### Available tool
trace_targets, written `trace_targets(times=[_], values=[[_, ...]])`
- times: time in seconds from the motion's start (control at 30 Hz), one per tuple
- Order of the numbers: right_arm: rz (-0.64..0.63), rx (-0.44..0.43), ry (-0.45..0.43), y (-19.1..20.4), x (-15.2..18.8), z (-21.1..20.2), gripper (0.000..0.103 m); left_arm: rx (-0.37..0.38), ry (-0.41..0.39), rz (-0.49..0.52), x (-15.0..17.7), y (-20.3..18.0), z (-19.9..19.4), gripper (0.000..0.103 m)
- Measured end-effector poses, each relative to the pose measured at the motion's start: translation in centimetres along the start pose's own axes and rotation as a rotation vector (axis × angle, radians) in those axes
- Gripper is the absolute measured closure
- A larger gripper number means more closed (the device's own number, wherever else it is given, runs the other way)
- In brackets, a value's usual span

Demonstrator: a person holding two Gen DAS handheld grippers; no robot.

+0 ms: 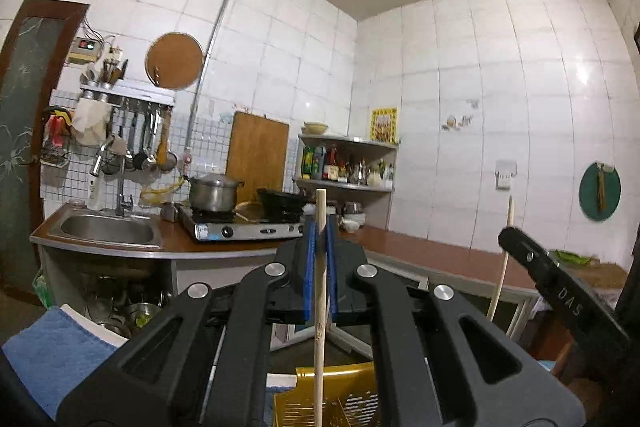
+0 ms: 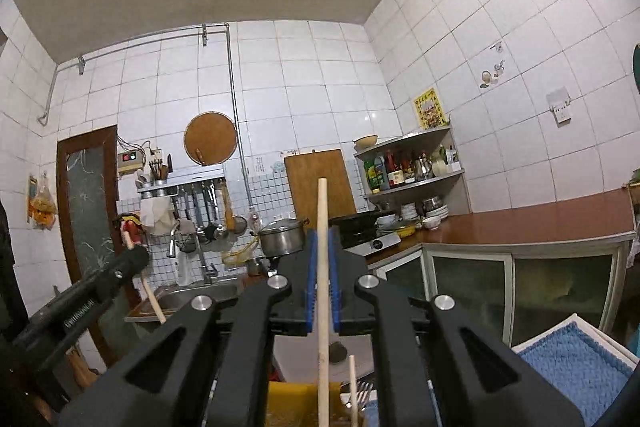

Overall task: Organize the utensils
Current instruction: 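Lift the chopsticks with both grippers and carry them over the yellow caddy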

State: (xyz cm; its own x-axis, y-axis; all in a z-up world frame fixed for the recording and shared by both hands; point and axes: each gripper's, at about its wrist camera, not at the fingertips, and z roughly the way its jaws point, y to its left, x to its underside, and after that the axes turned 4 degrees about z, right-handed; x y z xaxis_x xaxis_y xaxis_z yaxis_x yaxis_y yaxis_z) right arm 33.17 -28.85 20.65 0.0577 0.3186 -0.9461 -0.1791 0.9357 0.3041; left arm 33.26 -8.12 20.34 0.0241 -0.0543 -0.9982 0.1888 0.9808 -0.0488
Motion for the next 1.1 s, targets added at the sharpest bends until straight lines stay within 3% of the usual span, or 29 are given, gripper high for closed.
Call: trace_targets(times=[0.47, 0.6, 0.8, 1.1], values=[[-0.022, 0.016, 0.075, -1.8, 6.3, 4.5, 0.097, -0.025, 0.141, 0.045, 7.2, 1.5, 4.5, 0.099], [0.034, -0.002, 0.038, -2.4, 4.9, 3.9, 0.097, -0.025, 0.139, 0.052, 7.4, 1.9, 4.6, 0.099], [-0.021, -0.025, -0.054, -0.4, 2.9, 3.0, 0.097, -0.016, 0.164, 0.032, 7.4, 2.5, 4.9, 0.099], [-0.057, 0.022, 0.016, -1.5, 7.6, 5.6, 0.097, -0.019, 0.195, 0.074, 9.2, 2.5, 5.2, 0.099]])
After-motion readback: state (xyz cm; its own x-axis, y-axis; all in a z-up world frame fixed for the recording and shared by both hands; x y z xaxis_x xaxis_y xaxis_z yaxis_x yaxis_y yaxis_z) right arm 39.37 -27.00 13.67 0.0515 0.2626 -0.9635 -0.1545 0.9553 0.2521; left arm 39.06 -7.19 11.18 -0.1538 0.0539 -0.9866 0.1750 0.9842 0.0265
